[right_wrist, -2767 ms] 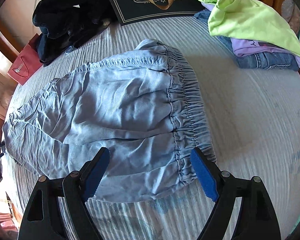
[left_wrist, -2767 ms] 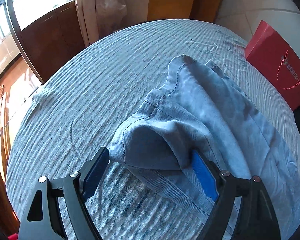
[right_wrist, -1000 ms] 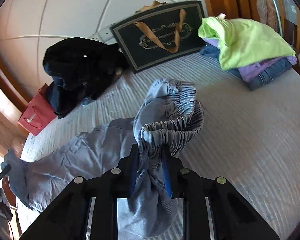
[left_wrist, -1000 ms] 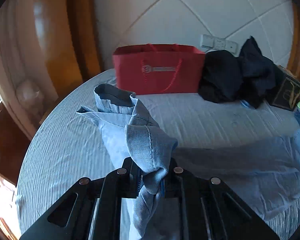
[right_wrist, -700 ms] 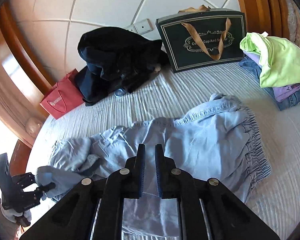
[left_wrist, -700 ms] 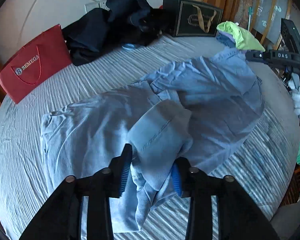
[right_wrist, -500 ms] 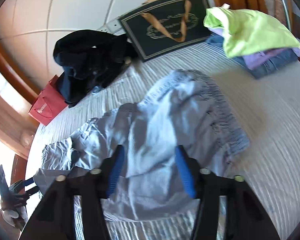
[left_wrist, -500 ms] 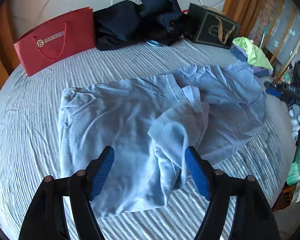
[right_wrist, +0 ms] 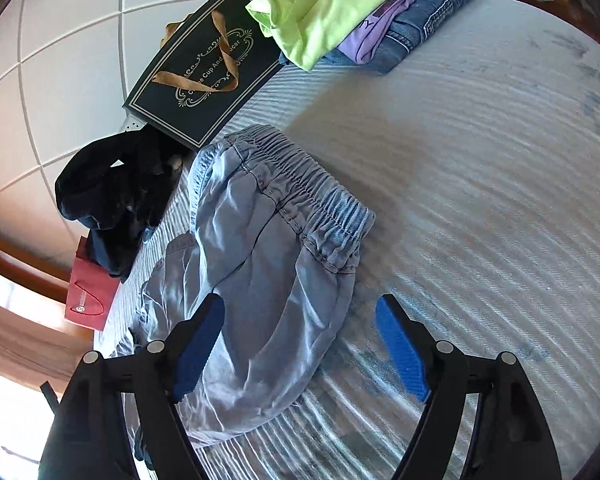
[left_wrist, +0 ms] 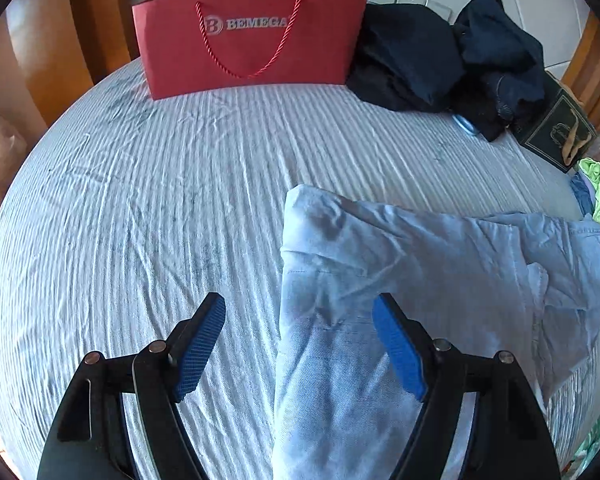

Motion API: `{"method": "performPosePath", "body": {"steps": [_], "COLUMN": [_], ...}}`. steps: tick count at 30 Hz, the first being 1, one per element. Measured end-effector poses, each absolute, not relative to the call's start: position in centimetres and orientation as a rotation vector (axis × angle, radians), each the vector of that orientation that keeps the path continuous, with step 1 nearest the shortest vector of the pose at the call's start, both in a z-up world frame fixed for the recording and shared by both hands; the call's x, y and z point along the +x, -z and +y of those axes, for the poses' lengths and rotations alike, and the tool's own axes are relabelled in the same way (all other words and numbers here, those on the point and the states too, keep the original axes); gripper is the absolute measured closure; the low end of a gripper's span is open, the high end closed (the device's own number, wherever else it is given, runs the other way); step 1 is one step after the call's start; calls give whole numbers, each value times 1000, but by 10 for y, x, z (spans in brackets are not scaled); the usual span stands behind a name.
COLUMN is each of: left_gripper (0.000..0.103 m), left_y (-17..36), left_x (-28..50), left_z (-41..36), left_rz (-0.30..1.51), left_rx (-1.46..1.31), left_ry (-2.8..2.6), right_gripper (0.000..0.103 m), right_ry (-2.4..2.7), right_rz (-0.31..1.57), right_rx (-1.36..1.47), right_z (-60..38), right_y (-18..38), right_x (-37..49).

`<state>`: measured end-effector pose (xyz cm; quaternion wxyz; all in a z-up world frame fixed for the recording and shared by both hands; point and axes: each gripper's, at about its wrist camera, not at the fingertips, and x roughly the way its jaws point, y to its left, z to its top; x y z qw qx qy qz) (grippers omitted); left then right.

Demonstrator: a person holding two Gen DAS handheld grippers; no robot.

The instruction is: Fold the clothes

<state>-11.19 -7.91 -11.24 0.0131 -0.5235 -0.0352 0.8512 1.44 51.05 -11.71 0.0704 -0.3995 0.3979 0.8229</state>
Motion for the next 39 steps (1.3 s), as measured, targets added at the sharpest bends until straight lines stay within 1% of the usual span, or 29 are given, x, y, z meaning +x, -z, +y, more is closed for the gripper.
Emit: {"method": "performPosePath", "body": {"steps": [2, 4, 5, 7, 8, 9, 10, 11, 13, 14, 15, 16, 17, 18, 19, 22, 23, 24, 26, 27, 28, 30, 32, 33, 34, 35, 36, 37, 39], "left_gripper": [26, 26, 26, 26, 29, 33, 46, 61, 70, 70, 72, 73, 73, 73, 73, 73, 73, 73, 73, 73, 73, 73, 73, 73, 73, 73, 73, 73, 72], "left_y": [124, 135, 137, 138, 139, 139, 138, 136, 134, 134, 133, 132, 132, 130, 127, 117, 114, 112, 107, 104, 101, 95, 89, 86, 84, 83, 84, 85, 92], "left_x": [-116, -119, -120, -118, -118, -117, -116, -114, -114, -115, -117, -118, -119, -119, -119, -118, -119, -118, -115, -113, -111, -107, -103, -102, -100, -99, -98, -97, -98], "left_z": [-85, -89, -88, -84, -82, -79, -76, -72, -68, -67, -69, -71, -74, -77, -80, -92, -97, -102, -112, -117, -122, -129, -133, -134, -134, -134, -133, -133, -131], "left_rz": [-151, -201, -194, -156, -136, -109, -102, -106, -114, -109, -118, -135, -152, -166, -170, -182, -185, -187, -187, -184, -182, -178, -164, -153, -138, -126, -124, -126, -122], "left_rx": [-1663, -1700, -1701, -1692, -1687, -1678, -1667, -1656, -1655, -1651, -1651, -1653, -1655, -1655, -1651, -1630, -1626, -1620, -1603, -1596, -1589, -1569, -1545, -1532, -1522, -1515, -1513, -1512, -1536], "left_ry": [-2656, -2641, -2636, -2632, -2630, -2629, -2619, -2606, -2609, -2621, -2628, -2632, -2636, -2641, -2647, -2667, -2671, -2678, -2691, -2694, -2696, -2701, -2701, -2696, -2693, -2688, -2679, -2669, -2649], "right_gripper": [25, 19, 18, 13, 11, 10, 10, 11, 47, 53, 69, 75, 76, 80, 80, 82, 83, 89, 91, 100, 101, 101, 100, 98, 93, 77, 54, 37, 35], "right_ry": [-2487, -2466, -2449, -2435, -2429, -2421, -2408, -2408, -2477, -2501, -2518, -2517, -2514, -2525, -2542, -2656, -2719, -2790, -2945, -3023, -3097, -3157, -3094, -3038, -2978, -2920, -2866, -2821, -2734], "right_rz": [1175, 1138, 1131, 1093, 1074, 1056, 1046, 1045, 1047, 1000, 992, 1027, 1066, 1110, 1147, 1165, 1152, 1130, 1067, 1027, 979, 879, 842, 854, 882, 913, 936, 965, 1051], "right_rx": [-1197, -1218, -1229, -1191, -1166, -1140, -1115, -1106, -1194, -1243, -1280, -1295, -1276, -1241, -1208, -1157, -1149, -1140, -1140, -1162, -1194, -1269, -1287, -1287, -1280, -1265, -1240, -1214, -1167], "right_z": [507, 504, 504, 500, 498, 495, 492, 487, 470, 461, 455, 454, 456, 458, 459, 448, 438, 426, 394, 372, 349, 312, 301, 304, 312, 323, 334, 347, 371], "right_y": [117, 121, 125, 126, 126, 126, 126, 127, 131, 132, 134, 137, 137, 134, 130, 104, 90, 75, 41, 26, 13, 3, 10, 18, 27, 36, 44, 50, 63], "right_x": [4, -10, -15, -20, -21, -21, -21, -23, -36, -44, -50, -54, -54, -52, -49, -45, -45, -45, -46, -48, -50, -55, -54, -51, -44, -35, -24, -14, 4]}}
